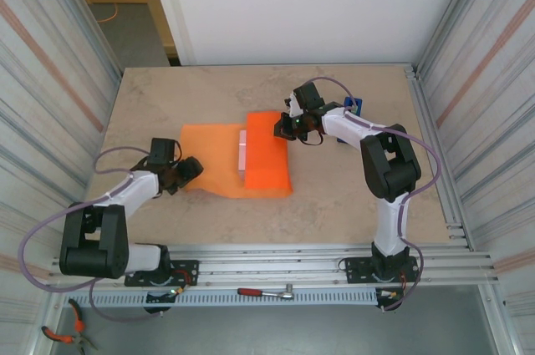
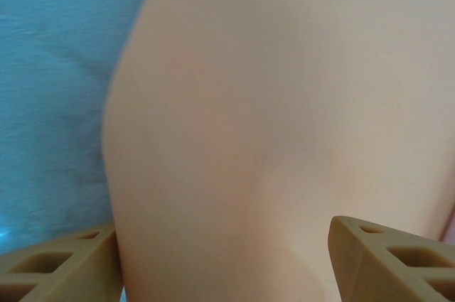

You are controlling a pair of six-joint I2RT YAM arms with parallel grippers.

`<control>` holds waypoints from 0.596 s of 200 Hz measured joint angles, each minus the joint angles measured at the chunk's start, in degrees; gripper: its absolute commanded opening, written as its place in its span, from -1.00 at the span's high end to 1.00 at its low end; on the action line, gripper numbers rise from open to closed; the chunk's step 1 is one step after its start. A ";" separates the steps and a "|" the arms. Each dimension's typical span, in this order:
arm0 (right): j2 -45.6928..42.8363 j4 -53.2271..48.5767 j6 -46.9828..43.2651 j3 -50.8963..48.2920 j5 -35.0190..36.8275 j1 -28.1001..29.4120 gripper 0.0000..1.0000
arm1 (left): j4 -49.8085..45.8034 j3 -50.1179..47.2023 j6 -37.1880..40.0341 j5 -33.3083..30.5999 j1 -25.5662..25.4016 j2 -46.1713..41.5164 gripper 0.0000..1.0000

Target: Wrap the gift box in paper

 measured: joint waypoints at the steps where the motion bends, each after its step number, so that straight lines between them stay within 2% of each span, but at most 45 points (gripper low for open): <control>1: 0.00 0.02 0.00 0.00 0.00 0.00 1.00 | 0.17 0.00 0.00 0.15 -0.07 0.00 -0.49; 57: 0.00 0.00 0.00 0.00 0.00 0.00 1.00 | 4.28 3.17 2.82 2.01 0.09 4.61 -0.51; 98: 0.00 0.02 0.00 0.00 -0.02 0.00 1.00 | 4.28 9.68 6.12 4.44 3.63 8.28 -0.49; 119: 0.00 0.02 0.00 0.00 -0.02 0.00 1.00 | 4.22 11.28 7.48 6.10 5.07 8.48 -0.41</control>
